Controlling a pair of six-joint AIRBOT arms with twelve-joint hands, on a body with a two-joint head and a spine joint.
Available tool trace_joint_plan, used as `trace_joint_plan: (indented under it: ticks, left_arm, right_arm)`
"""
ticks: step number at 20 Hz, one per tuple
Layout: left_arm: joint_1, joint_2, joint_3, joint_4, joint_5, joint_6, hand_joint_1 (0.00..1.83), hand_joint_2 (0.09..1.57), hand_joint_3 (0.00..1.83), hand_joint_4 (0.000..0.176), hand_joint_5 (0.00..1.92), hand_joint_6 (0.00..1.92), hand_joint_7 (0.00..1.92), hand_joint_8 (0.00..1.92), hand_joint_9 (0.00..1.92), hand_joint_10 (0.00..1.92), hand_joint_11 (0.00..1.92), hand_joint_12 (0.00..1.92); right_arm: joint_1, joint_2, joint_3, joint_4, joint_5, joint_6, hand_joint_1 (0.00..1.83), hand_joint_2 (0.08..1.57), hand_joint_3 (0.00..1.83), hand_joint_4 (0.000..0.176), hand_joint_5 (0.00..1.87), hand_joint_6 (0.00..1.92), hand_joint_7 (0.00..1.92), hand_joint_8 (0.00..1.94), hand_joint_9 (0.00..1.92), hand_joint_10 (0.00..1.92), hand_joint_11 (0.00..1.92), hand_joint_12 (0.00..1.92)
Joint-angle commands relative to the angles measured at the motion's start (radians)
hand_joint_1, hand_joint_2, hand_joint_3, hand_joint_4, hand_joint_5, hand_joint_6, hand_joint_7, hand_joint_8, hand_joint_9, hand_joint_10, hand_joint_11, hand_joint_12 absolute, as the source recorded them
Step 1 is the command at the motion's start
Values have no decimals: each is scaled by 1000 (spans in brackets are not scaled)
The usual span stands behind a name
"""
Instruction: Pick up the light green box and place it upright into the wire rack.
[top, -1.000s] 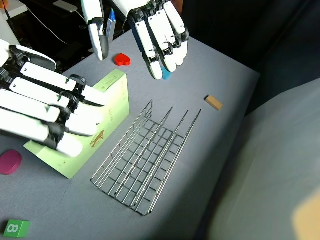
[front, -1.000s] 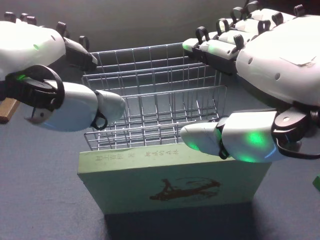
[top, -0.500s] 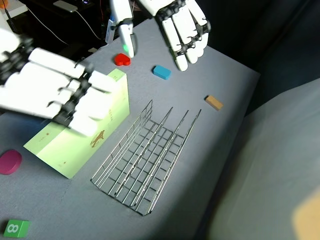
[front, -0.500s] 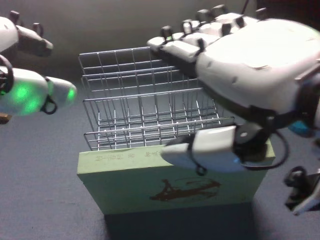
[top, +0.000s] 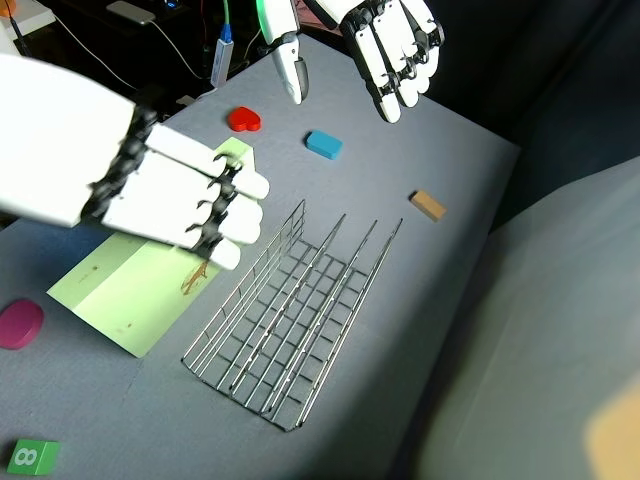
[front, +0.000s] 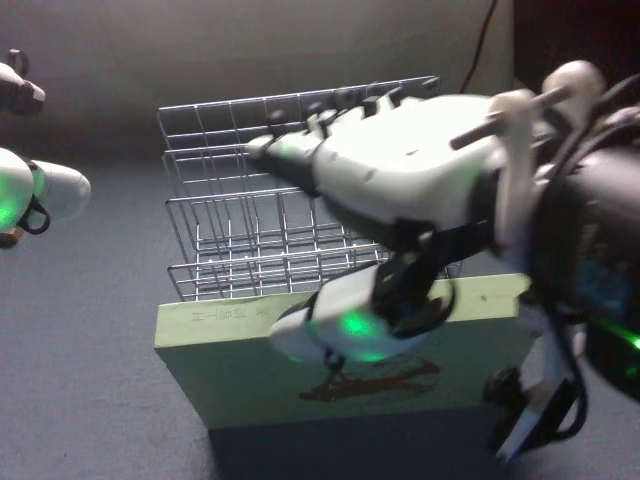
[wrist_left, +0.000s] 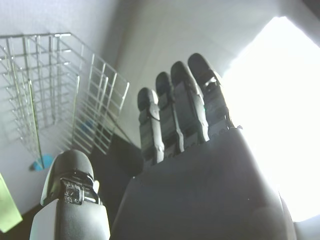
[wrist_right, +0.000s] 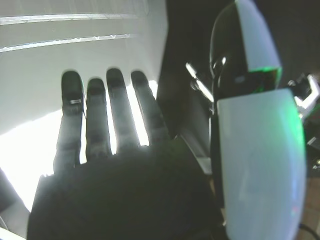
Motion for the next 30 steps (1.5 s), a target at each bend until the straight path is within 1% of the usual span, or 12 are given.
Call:
trace_joint_plan:
  ticks: [1, 2, 4, 7, 12, 15, 16, 17, 22, 23, 26, 30]
  left_arm:
    - [-16, 7, 3, 78, -35, 17, 127, 1177, 0, 46, 319, 0, 302, 0, 260, 0, 0, 690]
    - [-16, 10, 4, 78, -37, 21, 126, 1176, 0, 44, 320, 0, 305, 1, 262, 1, 0, 690]
    - [-16, 18, 7, 78, -43, 26, 126, 1176, 0, 43, 326, 3, 308, 2, 267, 3, 0, 692]
    - [-18, 37, 13, 78, -50, 30, 126, 1175, 0, 41, 329, 4, 308, 2, 262, 0, 0, 694]
    - [-39, 72, 20, 78, -62, 39, 119, 1177, 0, 40, 359, 9, 306, 0, 259, 0, 0, 713]
    - [-59, 73, 23, 51, -62, 87, 118, 1174, 0, 40, 374, 12, 306, 0, 256, 0, 0, 717]
    - [-72, 73, 26, 12, -62, 140, 116, 1172, 0, 39, 377, 12, 311, 2, 253, 0, 0, 718]
    - [-78, 73, 26, 2, -59, 157, 113, 1174, 0, 39, 381, 13, 312, 2, 252, 0, 0, 718]
    - [-84, 73, 27, 1, -58, 168, 110, 1175, 0, 31, 390, 3, 329, 4, 258, 2, 0, 759]
    - [-85, 73, 26, 1, -57, 167, 110, 1175, 0, 31, 390, 3, 330, 4, 259, 2, 0, 760]
    - [-85, 73, 21, 1, -49, 166, 111, 1180, 1, 32, 381, 2, 333, 3, 265, 3, 0, 735]
    - [-85, 73, 17, -3, -45, 165, 110, 1185, 3, 33, 372, 0, 327, 0, 261, 1, 0, 723]
  right_arm:
    - [15, -10, 6, -57, 19, -6, 699, 1005, 0, 11, 68, 5, 130, 3, 33, 0, 0, 537]
    - [12, -25, 14, -51, 20, -9, 700, 1007, 0, 0, 88, 13, 122, 0, 32, 0, 0, 539]
    - [3, -51, 28, -47, 20, -9, 699, 1008, 0, 0, 112, 10, 131, 2, 43, 2, 0, 582]
    - [-17, -90, 49, -45, 20, -11, 701, 1009, 0, 0, 95, 0, 121, 0, 33, 0, 0, 527]
    - [-51, -149, 116, -45, 14, -14, 709, 1006, 0, 0, 116, 6, 126, 1, 27, 1, 0, 572]
    - [-65, -167, 143, -45, 14, -16, 707, 1003, 0, 0, 96, 0, 119, 0, 27, 1, 0, 571]
    - [-73, -173, 155, -45, 15, -16, 703, 1006, 0, 0, 95, 0, 118, 0, 25, 0, 0, 561]
    - [-77, -176, 162, -44, 16, -16, 701, 1007, 0, 0, 95, 0, 117, 0, 22, 0, 0, 559]
    - [-95, -180, 182, -29, 28, -23, 697, 1025, 6, 0, 130, 12, 150, 12, 45, 8, 0, 611]
    - [-95, -180, 182, -29, 29, -25, 697, 1028, 5, 0, 156, 13, 181, 12, 68, 11, 0, 630]
    - [-93, -179, 182, -28, 24, -31, 761, 1043, 3, 0, 250, 19, 295, 15, 178, 21, 0, 789]
    - [-88, -173, 182, -22, 23, -43, 851, 1060, 3, 0, 435, 15, 497, 9, 408, 26, 31, 1084]
